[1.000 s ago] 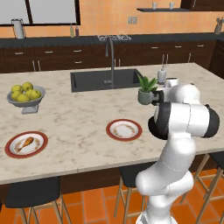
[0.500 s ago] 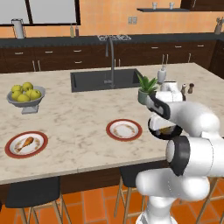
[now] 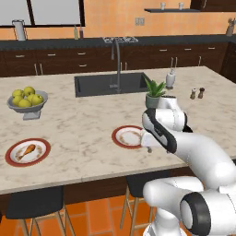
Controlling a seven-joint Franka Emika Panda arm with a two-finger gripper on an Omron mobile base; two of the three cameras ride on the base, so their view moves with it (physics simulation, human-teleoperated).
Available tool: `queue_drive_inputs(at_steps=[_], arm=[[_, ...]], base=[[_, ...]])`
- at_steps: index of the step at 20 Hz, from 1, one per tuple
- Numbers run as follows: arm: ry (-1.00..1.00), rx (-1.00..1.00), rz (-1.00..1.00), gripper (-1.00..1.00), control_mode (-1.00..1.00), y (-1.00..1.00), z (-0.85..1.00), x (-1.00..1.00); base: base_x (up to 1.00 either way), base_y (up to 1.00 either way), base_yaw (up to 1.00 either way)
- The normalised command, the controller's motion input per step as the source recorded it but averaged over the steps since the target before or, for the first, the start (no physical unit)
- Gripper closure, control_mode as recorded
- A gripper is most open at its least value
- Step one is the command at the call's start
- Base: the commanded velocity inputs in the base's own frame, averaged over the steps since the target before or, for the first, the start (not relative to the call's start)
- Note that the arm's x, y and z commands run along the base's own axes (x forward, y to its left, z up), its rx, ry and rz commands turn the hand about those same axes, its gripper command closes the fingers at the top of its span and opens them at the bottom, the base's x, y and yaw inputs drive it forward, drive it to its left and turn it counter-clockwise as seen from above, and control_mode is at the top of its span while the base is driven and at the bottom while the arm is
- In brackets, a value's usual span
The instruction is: Pick the chicken drumstick and avocado from their plates and place them in the bowl. Then put the bowl in the fridge.
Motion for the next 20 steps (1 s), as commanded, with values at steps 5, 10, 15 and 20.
queue_drive_inputs(at_steps=[5,10,15,20], arm=[[0.00,0.00,0.00,-1.00,-1.00,0.00,0.00,0.00],[0.00,0.00,0.00,-1.00,1.00,0.00,0.00,0.00],[0.00,0.00,0.00,-1.00,1.00,0.00,0.00,0.00],[0.00,0.00,0.00,-1.00,1.00,0.00,0.00,0.00]], base=[[0.00,0.00,0.00],[-0.08,0.15,0.00],[0.06,0.87,0.00],[0.12,0.65,0.00]])
